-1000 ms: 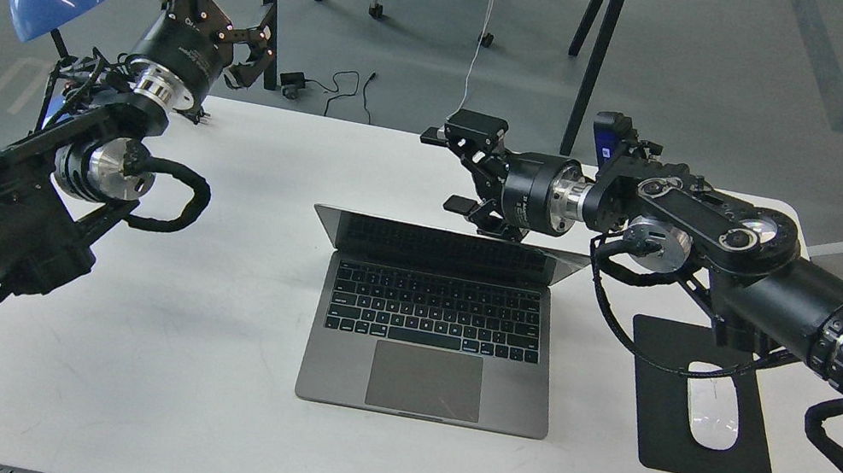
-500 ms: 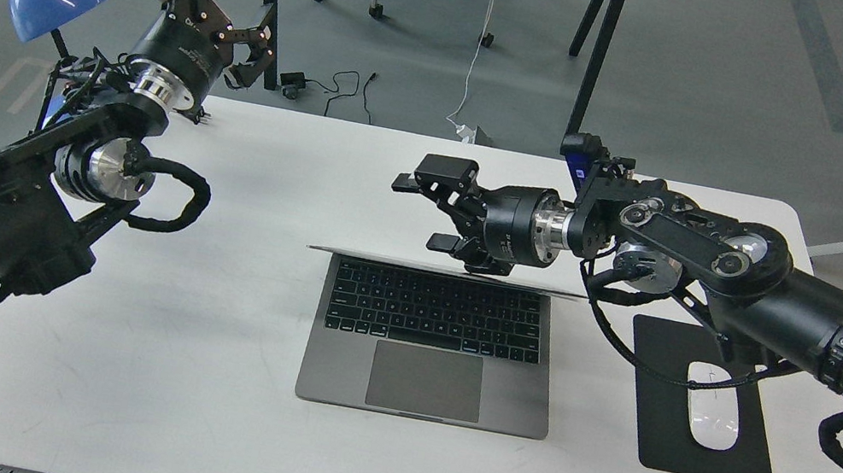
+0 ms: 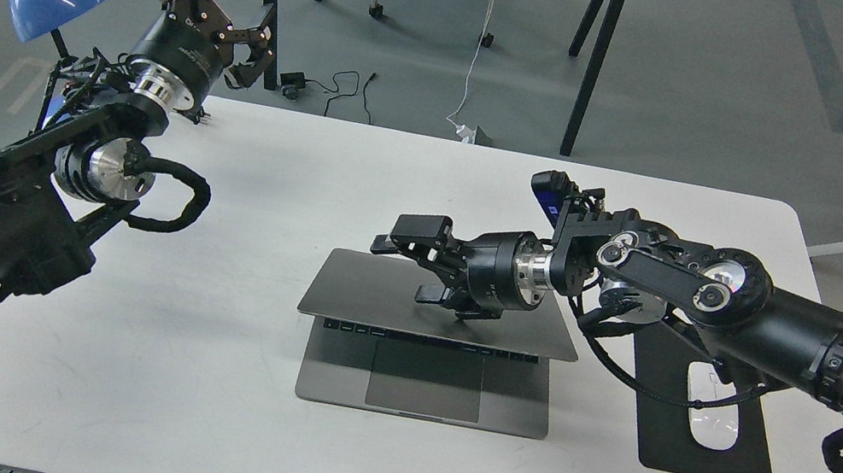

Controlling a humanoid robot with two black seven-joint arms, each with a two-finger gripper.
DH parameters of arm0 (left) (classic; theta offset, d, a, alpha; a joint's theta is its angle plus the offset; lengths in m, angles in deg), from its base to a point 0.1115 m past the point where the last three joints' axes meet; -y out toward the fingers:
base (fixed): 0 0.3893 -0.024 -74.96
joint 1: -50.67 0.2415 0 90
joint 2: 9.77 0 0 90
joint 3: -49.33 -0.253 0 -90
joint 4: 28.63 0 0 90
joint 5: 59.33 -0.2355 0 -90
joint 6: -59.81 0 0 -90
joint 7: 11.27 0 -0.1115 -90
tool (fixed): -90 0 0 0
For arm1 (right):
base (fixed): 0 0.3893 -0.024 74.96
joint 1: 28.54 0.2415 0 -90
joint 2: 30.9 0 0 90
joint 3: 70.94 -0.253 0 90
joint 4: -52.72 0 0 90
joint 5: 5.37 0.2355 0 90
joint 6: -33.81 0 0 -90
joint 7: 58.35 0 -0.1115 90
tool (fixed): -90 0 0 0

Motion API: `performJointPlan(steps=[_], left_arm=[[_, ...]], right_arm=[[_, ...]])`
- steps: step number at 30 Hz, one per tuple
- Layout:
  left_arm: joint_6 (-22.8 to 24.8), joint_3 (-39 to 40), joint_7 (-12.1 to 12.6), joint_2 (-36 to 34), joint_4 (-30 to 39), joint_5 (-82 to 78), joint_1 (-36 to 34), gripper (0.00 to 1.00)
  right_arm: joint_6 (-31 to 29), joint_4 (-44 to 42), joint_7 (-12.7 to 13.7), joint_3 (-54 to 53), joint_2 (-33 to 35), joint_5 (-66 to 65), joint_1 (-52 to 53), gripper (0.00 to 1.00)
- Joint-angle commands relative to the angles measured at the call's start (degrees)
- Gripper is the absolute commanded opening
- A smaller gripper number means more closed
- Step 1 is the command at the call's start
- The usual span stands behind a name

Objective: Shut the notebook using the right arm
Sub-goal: 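Push the laptop screen down toward the keyboard with the right gripper, then press the closed lid flat with the right gripper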

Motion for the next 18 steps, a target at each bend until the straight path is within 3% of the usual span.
performJointPlan(steps=[1, 18], left_arm=[[0.0, 0.0, 0.0, 0.0, 0.0, 0.0, 0.03, 1.0], [0.0, 0.0, 0.0, 0.0, 0.0, 0.0, -0.05, 1.0]], right_arm=[[0.01, -0.24, 0.43, 0.09, -0.02, -0.26, -1.32, 1.0], [0.01, -1.82, 0.87, 1.76, -0.28, -5.88, -7.47, 1.0]])
